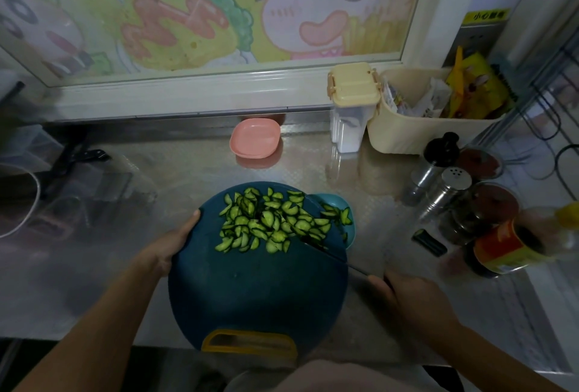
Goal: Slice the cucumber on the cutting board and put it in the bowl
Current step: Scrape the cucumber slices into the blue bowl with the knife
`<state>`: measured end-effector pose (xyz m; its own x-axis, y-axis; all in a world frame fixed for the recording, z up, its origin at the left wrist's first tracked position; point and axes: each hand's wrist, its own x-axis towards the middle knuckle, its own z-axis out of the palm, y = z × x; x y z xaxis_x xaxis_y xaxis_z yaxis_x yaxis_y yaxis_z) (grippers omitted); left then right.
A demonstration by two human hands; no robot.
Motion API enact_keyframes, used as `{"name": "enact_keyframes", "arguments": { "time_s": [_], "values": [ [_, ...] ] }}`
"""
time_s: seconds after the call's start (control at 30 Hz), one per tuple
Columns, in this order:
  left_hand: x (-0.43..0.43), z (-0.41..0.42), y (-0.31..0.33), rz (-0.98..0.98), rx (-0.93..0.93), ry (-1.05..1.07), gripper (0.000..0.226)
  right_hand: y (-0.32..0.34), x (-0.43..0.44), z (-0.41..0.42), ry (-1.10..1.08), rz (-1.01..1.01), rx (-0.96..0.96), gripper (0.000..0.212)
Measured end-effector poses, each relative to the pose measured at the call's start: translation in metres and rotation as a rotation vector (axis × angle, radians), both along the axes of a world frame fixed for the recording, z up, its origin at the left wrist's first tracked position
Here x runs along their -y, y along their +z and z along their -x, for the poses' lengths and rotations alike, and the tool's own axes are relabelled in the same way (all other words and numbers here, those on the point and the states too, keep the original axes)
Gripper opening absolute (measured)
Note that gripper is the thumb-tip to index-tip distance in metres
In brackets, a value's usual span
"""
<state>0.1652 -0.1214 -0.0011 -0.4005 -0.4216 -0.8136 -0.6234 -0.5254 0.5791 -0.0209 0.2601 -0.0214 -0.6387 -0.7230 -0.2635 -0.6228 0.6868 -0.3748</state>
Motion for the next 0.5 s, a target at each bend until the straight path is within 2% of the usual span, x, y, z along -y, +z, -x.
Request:
{"name": "enact_keyframes", "arguments": {
  "time_s": [0.2, 0.37, 0.4, 0.5],
  "values": [
    [0.007, 0.000, 0.002, 0.007, -0.006, 0.021, 0.057, -0.002, -0.004, 0.002, -0.042, -0.022, 0.036, 0.096],
    [0.007, 0.001, 0.006, -0.008, 0.003, 0.032, 0.051, -0.002, -0.008, 0.006, -0.059, -0.013, 0.012, 0.086],
    [0.007, 0.001, 0.007, -0.012, -0.001, 0.031, 0.051, 0.002, -0.008, 0.007, -0.032, -0.024, 0.000, 0.076],
    [0.009, 0.000, 0.008, -0.003, 0.009, 0.039, 0.049, 0.005, -0.009, 0.012, 0.025, -0.060, -0.018, 0.027]
  ]
}}
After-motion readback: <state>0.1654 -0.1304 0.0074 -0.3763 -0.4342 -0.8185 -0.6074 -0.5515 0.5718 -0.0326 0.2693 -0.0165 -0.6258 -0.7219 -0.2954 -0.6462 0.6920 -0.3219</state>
